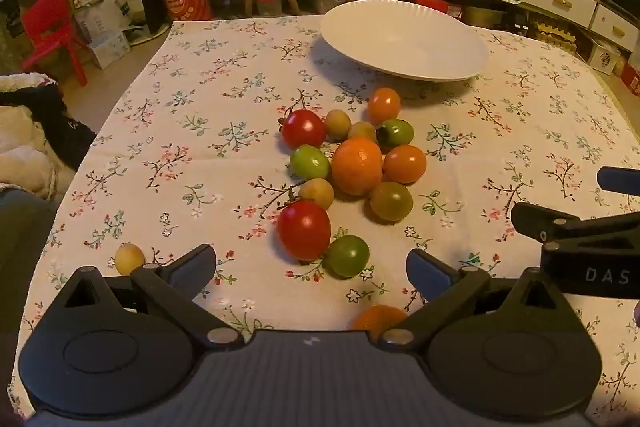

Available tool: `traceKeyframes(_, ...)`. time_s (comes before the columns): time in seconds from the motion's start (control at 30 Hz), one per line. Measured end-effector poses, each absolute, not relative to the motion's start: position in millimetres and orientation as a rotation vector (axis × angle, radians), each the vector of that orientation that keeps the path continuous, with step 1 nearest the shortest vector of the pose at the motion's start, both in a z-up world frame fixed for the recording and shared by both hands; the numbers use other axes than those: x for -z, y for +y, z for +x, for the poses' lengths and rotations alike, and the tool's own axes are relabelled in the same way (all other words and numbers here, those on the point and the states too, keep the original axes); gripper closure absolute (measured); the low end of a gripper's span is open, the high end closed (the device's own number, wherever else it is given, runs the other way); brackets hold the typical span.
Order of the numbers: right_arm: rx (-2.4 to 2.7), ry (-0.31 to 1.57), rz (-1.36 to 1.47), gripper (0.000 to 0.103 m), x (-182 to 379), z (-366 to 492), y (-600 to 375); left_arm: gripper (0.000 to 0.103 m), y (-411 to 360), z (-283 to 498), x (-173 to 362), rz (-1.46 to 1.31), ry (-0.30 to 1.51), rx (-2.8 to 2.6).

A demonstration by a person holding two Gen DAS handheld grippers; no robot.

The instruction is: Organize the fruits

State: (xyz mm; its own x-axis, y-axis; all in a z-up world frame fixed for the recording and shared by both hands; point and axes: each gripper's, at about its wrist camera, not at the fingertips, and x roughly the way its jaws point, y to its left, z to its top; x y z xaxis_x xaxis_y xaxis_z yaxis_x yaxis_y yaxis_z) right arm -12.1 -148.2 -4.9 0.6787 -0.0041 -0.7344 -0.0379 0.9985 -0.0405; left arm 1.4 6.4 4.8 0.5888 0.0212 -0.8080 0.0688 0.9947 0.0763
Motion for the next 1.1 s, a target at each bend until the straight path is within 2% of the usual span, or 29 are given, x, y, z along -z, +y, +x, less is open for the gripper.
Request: traceKeyframes(1.1,-0.027,0.808,-0.045,0.000,-0.3,-14.8,-145.4,0.007,10.6,2.2,-4.3,0.103,0.942,0.015)
